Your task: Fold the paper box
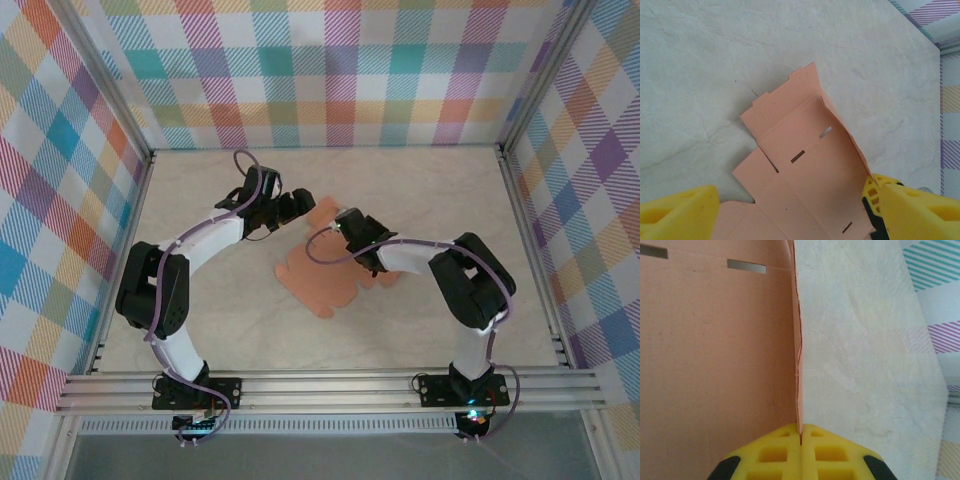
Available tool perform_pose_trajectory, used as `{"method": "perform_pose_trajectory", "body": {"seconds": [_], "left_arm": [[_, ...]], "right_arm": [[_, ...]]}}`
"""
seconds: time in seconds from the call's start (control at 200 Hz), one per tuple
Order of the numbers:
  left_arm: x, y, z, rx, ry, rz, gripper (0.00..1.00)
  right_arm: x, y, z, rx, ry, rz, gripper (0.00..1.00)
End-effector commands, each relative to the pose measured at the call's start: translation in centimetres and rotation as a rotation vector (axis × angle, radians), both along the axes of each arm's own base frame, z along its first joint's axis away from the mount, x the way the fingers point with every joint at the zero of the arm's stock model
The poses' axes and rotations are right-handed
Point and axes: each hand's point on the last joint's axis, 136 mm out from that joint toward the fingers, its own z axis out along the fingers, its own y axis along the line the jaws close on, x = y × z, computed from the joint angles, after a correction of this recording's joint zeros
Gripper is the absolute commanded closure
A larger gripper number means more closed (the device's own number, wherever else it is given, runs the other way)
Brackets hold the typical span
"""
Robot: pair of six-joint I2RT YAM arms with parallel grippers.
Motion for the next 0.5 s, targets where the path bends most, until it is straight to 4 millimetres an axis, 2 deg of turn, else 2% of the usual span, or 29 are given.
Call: {"method": "perform_pose_trajectory", "body": {"seconds": [0.0,0.085,0.155,0.225,0.345,0.375,0.495], "left_arm": [[-0.7,0.8,0.0,-0.008,0.026,0.011,0.13],[-0.7,1.1,0.2,-0.007,0.021,0.015,0.11],[-0.6,1.2,0.4,-0.005,0.012,0.01,0.1],[-0.6,1.1,0.4,0.004,0.001,-0.004,0.09],[-0.6,1.0,0.9,0.017,-0.062,-0.041,0.04],[-0.5,1.0,1.2,0.02,-0.092,-0.054,0.0],[-0.5,1.1,1.7,0.073,-0.197,-0.116,0.0]], "right_arm": [[0.9,-0.8,1.4,-0.052,-0.093,-0.023,1.0],[1.1,-0.9,2.2,-0.032,-0.107,-0.025,1.0],[0.6,-0.4,2.2,0.05,-0.045,-0.004,1.0],[-1.3,1.0,1.2,0.206,0.138,0.061,1.0],[-4.6,2.7,1.2,0.427,0.398,0.151,1.0],[-5.3,2.9,1.3,0.462,0.445,0.166,1.0],[-7.8,3.3,1.3,0.531,0.595,0.241,1.0]]}}
